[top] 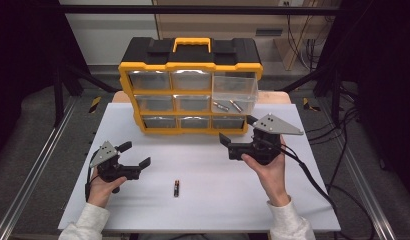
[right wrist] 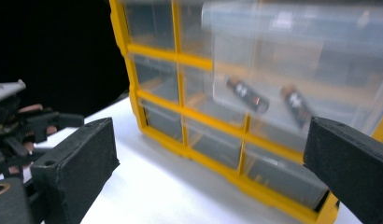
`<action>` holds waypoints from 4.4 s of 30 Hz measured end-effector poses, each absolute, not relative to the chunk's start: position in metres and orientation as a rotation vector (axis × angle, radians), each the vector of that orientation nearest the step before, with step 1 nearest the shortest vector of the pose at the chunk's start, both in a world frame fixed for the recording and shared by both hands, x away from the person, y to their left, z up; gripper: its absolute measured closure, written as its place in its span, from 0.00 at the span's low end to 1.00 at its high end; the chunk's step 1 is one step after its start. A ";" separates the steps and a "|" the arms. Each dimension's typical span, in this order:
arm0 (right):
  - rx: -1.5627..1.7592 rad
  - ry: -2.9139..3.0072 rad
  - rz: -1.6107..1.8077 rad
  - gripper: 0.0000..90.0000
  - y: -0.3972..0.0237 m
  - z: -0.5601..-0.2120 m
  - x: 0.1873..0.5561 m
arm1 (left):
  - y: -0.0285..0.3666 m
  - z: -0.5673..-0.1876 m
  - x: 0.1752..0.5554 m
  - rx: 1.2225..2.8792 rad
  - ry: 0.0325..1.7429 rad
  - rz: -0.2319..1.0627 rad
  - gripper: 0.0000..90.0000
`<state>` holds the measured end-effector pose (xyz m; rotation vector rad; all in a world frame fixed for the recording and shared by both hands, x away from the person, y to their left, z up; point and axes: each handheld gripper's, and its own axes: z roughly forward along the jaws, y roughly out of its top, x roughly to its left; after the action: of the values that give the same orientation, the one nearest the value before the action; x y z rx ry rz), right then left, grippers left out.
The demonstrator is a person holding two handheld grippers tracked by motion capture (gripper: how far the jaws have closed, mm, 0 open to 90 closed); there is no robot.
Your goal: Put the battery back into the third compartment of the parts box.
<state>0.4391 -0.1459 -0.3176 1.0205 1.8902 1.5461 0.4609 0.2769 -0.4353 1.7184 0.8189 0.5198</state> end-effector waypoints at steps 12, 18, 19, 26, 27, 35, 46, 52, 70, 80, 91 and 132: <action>1.057 2.029 1.473 0.03 -0.120 -0.367 0.444 | 0.276 -0.435 0.460 1.720 0.814 0.526 0.02; 1.069 2.081 1.478 0.03 -0.105 -0.382 0.447 | 0.276 -0.436 0.461 1.725 0.818 0.519 0.02; 1.066 2.097 1.462 0.03 -0.102 -0.385 0.448 | 0.276 -0.436 0.461 1.722 0.816 0.519 0.02; 1.029 2.216 1.397 0.03 -0.071 -0.409 0.446 | 0.276 -0.436 0.461 1.719 0.818 0.521 0.02; 1.020 2.231 1.392 0.03 -0.067 -0.411 0.445 | 0.276 -0.436 0.461 1.722 0.818 0.519 0.02; 0.997 2.306 1.366 0.03 -0.044 -0.425 0.440 | 0.277 -0.436 0.461 1.718 0.821 0.518 0.02; 0.953 2.425 1.269 0.03 -0.015 -0.451 0.437 | 0.277 -0.436 0.461 1.723 0.817 0.522 0.02; 0.935 2.467 1.237 0.05 -0.003 -0.461 0.436 | 0.277 -0.436 0.461 1.721 0.815 0.522 0.02; 0.906 2.565 1.165 0.42 0.017 -0.480 0.433 | 0.277 -0.435 0.460 1.715 0.817 0.523 0.02; 0.914 2.592 1.142 0.66 0.017 -0.482 0.434 | 0.277 -0.435 0.460 1.715 0.818 0.524 0.02; 0.955 2.583 1.136 0.86 0.012 -0.482 0.437 | 0.277 -0.436 0.460 1.716 0.818 0.523 0.02; 0.914 2.268 1.391 0.86 -0.088 -0.357 0.439 | 0.276 -0.436 0.460 1.725 0.814 0.526 0.02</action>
<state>0.4392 -0.0878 -0.3568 0.9142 2.2677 1.3911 0.4604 0.2763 -0.4359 1.7253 0.8140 0.5257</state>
